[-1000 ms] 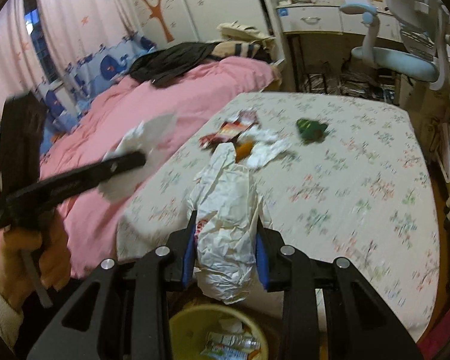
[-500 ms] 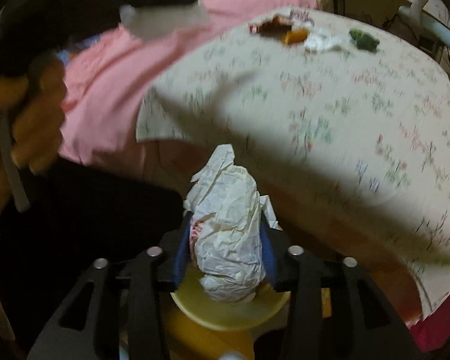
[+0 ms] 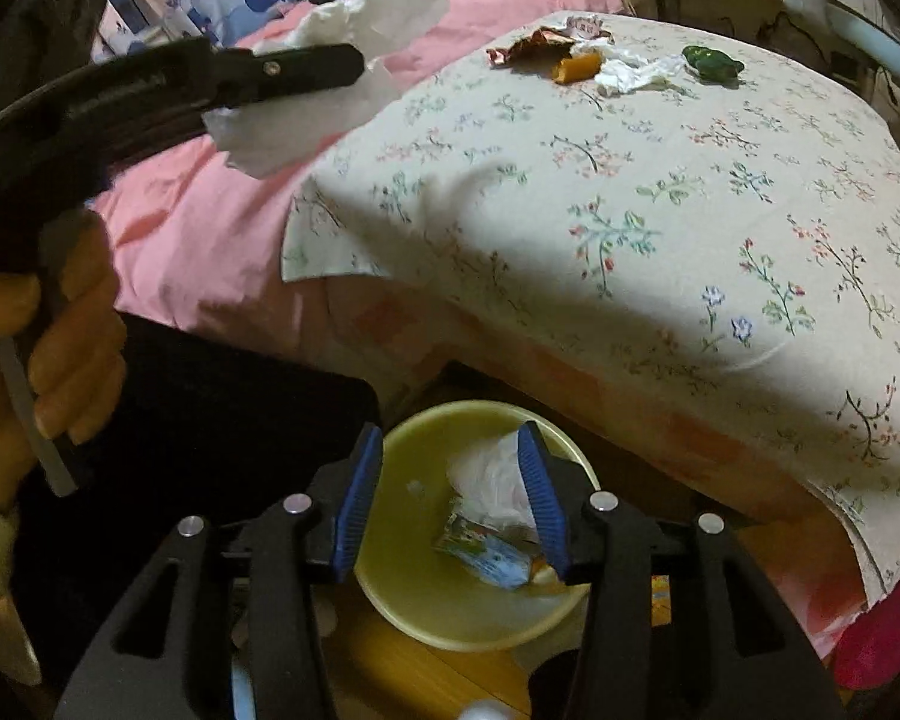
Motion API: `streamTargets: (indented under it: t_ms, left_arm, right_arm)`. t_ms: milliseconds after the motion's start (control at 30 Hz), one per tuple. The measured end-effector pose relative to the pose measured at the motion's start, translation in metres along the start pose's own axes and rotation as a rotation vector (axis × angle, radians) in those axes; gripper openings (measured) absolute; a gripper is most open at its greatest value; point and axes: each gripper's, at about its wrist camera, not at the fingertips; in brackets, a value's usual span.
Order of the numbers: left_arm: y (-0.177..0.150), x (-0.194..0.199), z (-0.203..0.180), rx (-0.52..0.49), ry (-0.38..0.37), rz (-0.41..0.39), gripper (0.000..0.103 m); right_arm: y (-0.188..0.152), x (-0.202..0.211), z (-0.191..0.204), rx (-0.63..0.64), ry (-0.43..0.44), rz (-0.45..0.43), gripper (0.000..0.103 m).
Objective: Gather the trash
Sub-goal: 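Carry bag and tissue to the yellow bucket and open both tools over it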
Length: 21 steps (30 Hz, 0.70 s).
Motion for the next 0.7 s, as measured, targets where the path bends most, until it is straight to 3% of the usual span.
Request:
streamTargets:
  t_ms: [100, 233, 400, 633, 700]
  left_arm:
    - [-0.008, 0.006, -0.003, 0.002, -0.002, 0.009, 0.010]
    - [-0.022, 0.014, -0.012, -0.011, -0.015, 0.040, 0.010]
    - [-0.055, 0.017, -0.031, -0.050, -0.036, 0.133, 0.010]
    - [-0.102, 0.015, -0.054, -0.131, -0.055, 0.304, 0.010]
    - [-0.112, 0.011, -0.057, -0.145, -0.066, 0.363, 0.015]
  right_arm:
    - [0.003, 0.007, -0.010, -0.042, -0.035, -0.047, 0.054]
    - [0.010, 0.029, -0.036, -0.159, -0.104, -0.166, 0.056]
    - [0.016, 0.050, -0.055, -0.260, -0.165, -0.294, 0.063]
    - [0.018, 0.058, -0.063, -0.298, -0.178, -0.342, 0.064]
    - [0.017, 0.057, -0.062, -0.297, -0.179, -0.340, 0.065]
Point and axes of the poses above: each gripper's, at about its wrist camera, not at the fingertips, and x roughly against the way its jaws point, z to its left, y to its top, and after that the axes turned 15 degrees about -z, right-handed
